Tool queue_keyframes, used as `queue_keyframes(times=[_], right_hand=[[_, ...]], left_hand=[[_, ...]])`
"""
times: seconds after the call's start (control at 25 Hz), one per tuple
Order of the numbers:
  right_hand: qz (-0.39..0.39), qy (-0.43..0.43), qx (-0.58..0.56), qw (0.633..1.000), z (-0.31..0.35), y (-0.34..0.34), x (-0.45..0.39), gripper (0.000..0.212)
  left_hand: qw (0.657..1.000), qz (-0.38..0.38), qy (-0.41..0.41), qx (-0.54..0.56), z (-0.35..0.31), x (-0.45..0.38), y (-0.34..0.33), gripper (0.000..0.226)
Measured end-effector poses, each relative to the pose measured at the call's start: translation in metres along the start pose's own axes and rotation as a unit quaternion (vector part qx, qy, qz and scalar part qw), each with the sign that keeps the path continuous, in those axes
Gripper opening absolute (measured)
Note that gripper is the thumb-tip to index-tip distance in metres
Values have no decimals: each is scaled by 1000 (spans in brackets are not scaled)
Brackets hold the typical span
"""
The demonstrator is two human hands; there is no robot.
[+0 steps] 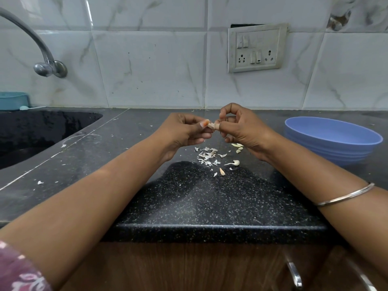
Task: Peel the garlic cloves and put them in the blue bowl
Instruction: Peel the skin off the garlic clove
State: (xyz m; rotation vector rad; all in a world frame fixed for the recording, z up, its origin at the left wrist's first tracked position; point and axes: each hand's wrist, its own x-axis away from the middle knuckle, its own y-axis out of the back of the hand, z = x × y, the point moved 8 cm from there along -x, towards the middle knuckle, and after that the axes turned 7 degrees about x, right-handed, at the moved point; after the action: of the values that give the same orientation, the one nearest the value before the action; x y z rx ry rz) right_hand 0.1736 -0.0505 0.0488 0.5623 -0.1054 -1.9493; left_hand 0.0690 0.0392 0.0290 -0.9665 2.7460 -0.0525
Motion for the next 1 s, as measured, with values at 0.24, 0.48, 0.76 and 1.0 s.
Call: queue_keyframes(times=[0.24,0.48,0.76,1.0], right_hand=[[8,-6,17,1000,-3,-2,0,19],[52,-1,57,997,-3,-13,3,9],[45,0,78,996,-4,-13,4,6],[8,-29,67,997,-6,-4,2,23]], left_hand=[[999,-47,-19,19,-6,-2,15,10],[995,-65,-32,63,-13,-2,23,10],[998,-39,-33,25,-13,-1,16,13],[997,-6,-53,-64,-13,-1,7,14]])
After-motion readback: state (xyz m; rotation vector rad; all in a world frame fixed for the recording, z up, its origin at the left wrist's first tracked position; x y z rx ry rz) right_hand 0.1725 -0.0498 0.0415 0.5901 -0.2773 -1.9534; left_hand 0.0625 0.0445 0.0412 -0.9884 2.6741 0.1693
